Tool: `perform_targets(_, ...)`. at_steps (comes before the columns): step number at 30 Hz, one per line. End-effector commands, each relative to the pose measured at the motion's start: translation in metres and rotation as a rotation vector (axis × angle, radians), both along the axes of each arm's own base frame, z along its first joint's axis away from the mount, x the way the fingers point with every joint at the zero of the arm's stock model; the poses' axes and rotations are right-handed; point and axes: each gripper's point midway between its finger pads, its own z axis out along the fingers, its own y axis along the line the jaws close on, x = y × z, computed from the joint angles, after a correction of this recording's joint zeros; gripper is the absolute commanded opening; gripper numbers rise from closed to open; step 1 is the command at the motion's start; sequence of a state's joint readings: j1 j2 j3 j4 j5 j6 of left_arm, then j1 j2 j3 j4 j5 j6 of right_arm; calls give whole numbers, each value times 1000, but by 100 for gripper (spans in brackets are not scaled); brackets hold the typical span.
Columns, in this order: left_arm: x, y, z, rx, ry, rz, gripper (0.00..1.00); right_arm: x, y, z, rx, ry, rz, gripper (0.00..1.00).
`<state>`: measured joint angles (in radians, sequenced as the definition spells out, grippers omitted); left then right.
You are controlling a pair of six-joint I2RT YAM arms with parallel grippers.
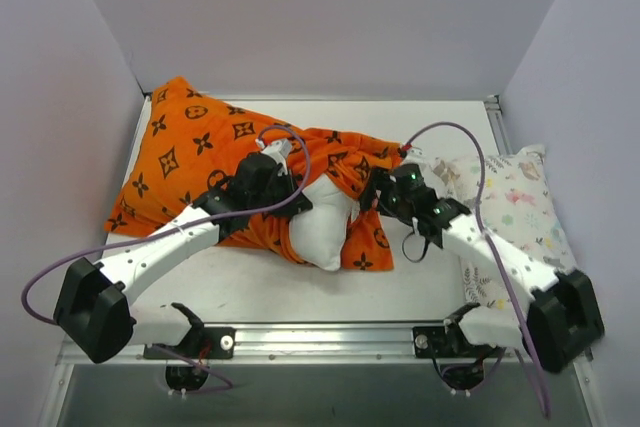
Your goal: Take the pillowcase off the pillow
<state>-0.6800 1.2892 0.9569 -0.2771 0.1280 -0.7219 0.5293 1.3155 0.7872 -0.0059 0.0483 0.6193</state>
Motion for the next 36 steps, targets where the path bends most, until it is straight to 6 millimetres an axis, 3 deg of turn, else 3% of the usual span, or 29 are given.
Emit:
perform_targets(1,2,-12,7,-35,-18,-18,0,-21,-26,33,-57,-116,-49,72)
perform_targets(6,6,-18,8,-44,-26,-27,0,-32,2,61,-77,-234,60,78)
perform_targets(7,5,-20,9,-47,-24,-32,0,-30,8,56,-107,-226,81,80)
perform_targets(8,6,-20,12,-51,-30,-33,0,-23,14,69,-126,-257,89,81)
perform_targets(10,4,-19,13,-43,-30,-39,0,-14,31,63,-166,-258,132,84)
perform_targets(11,4,-18,15,-41,-34,-38,0,-4,39,74,-171,-283,134,84)
perform_targets(12,3,-18,16,-36,-34,-44,0,4,38,74,-215,-290,127,85)
perform_targets(13,1,-17,16,-32,-34,-49,0,15,36,62,-280,-262,112,84)
perform_targets(14,-1,-17,17,-31,-34,-55,0,27,36,75,-305,-283,83,82)
perform_targets(17,-11,-14,13,-5,-29,-77,0,51,10,74,-372,-259,-24,53)
perform_targets(19,-21,-10,9,9,-23,-105,0,64,-6,84,-357,-261,-98,24)
perform_targets(20,-26,-10,7,12,-17,-122,0,73,-22,89,-358,-256,-148,19)
perform_targets(22,-41,-11,7,18,-25,-191,0,85,-35,90,-379,-228,-187,10)
perform_targets(24,-57,-10,10,35,-44,-256,0,98,-54,84,-373,-188,-234,8)
perform_targets(27,-66,-1,11,39,-62,-263,0,115,-62,65,-265,-134,-255,7)
perform_targets(29,-73,4,21,14,-87,-264,0,125,-55,44,-157,-74,-234,7)
perform_targets(30,-78,6,31,-7,-111,-274,0,135,-62,39,-102,-60,-253,8)
perform_targets(31,-81,8,33,-12,-116,-278,0,141,-60,21,-56,-19,-241,8)
perform_targets(33,-88,13,41,-27,-136,-283,0,160,-40,10,150,2,-171,7)
perform_targets(36,-93,23,52,-26,-159,-270,0,176,-15,10,279,20,-80,10)
